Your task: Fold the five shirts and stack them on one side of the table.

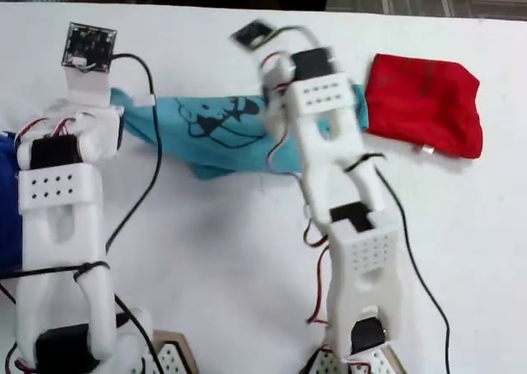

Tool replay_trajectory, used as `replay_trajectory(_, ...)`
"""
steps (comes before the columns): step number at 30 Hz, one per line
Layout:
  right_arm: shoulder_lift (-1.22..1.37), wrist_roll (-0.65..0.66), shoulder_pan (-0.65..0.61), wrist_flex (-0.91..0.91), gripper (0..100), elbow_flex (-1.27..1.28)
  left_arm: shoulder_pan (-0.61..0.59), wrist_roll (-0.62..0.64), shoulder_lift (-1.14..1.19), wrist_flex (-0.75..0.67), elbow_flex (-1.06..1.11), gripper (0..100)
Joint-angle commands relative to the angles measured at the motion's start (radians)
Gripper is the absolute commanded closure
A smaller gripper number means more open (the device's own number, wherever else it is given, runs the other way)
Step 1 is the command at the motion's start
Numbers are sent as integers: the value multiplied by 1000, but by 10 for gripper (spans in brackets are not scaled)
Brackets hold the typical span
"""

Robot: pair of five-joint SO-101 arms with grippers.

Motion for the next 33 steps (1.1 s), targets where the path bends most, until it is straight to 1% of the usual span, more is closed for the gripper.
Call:
replay_trajectory(1, -136, -64, -77, -36, 778, 133, -12, 34, 58, -41, -18, 976)
replay_trajectory(3, -173, -94, -124, -94, 776, 213, -12, 35, 120, -61, -18, 976)
replay_trajectory(7, -200, -106, -219, -234, 776, 388, -12, 35, 203, -72, -35, 976)
replay_trajectory(10, -202, -146, -252, -364, 776, 514, -12, 35, 222, -71, -73, 976)
replay_trajectory(17, -197, -163, -237, -631, 776, 692, -12, 35, 224, -64, -131, 976)
replay_trajectory(23, -82, -155, -168, -806, 776, 698, -11, 35, 224, -35, -130, 976)
replay_trajectory(26, -16, -158, -122, -819, 776, 628, -12, 35, 222, -9, -131, 976)
replay_trajectory(28, 24, -160, -97, -783, 789, 546, -12, 35, 222, 5, -131, 976)
replay_trajectory(29, 39, -160, -84, -766, 821, 512, -12, 35, 222, 14, -131, 976)
replay_trajectory(31, 67, -160, -58, -728, 949, 442, -12, 35, 222, 29, -131, 976)
replay_trajectory(32, 77, -160, -45, -708, 998, 411, -12, 35, 222, 37, -133, 976)
replay_trajectory(33, 85, -160, -31, -680, 966, 379, -12, 35, 222, 48, -133, 976)
